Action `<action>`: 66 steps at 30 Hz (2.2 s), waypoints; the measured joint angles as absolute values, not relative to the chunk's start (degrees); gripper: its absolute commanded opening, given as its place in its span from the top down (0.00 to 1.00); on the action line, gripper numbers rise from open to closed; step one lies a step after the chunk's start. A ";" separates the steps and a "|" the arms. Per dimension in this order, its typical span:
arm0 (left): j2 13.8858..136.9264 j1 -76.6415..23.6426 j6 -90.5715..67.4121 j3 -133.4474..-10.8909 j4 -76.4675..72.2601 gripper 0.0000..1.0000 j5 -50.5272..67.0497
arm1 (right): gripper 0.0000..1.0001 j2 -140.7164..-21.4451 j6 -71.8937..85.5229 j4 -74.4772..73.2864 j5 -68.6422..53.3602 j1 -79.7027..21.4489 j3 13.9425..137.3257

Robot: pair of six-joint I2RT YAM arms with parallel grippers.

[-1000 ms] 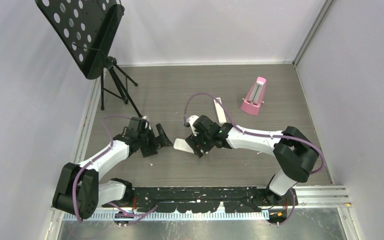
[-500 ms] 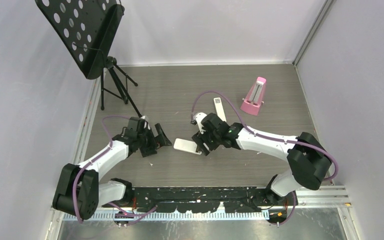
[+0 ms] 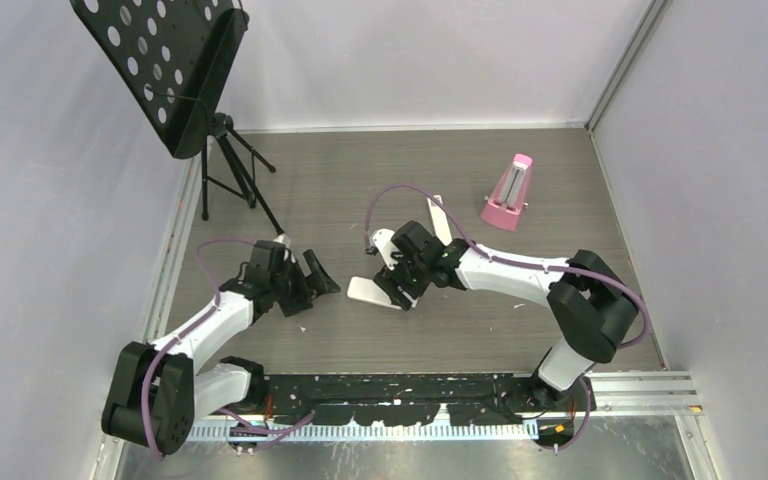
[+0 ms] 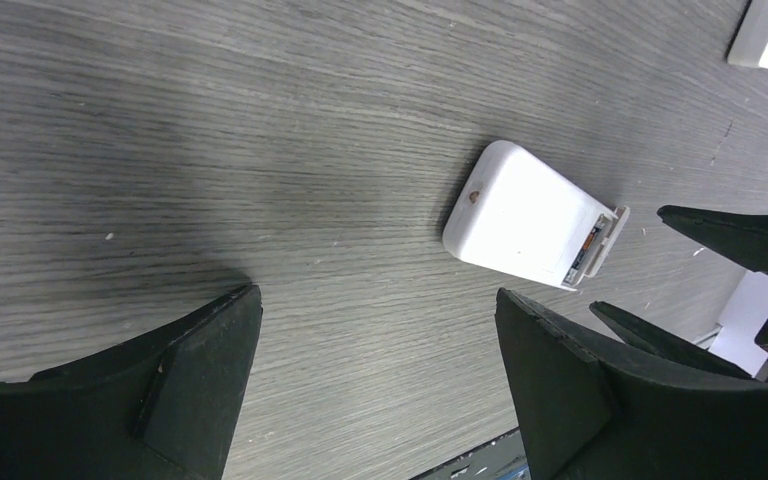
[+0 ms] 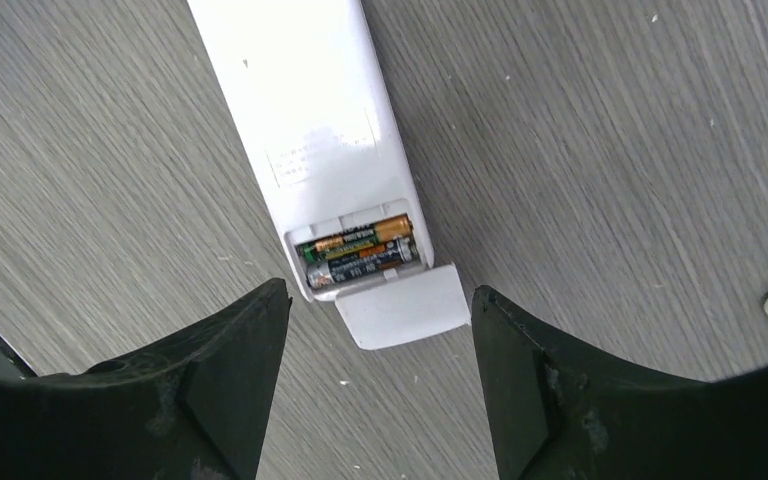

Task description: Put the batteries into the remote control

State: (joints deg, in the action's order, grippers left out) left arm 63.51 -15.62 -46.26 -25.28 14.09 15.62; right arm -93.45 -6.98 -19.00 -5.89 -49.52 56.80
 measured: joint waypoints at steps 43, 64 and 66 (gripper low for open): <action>65.14 -15.62 -45.69 -28.18 15.77 0.10 16.73 | 0.34 -93.25 -21.58 -17.34 -11.49 -46.52 51.51; 64.05 -15.62 -44.91 -30.63 18.04 0.17 18.55 | 0.58 -94.32 -22.79 -18.50 -9.98 -47.90 52.86; 63.31 -15.64 -45.78 -30.98 17.54 0.21 19.88 | 0.58 -92.25 -22.74 -18.48 -9.96 -47.90 52.18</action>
State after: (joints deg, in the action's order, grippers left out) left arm 63.31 -15.64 -45.78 -30.98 17.54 19.88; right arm -92.25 -22.74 -18.48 -9.96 -47.90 52.18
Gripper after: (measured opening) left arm 0.842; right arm 0.569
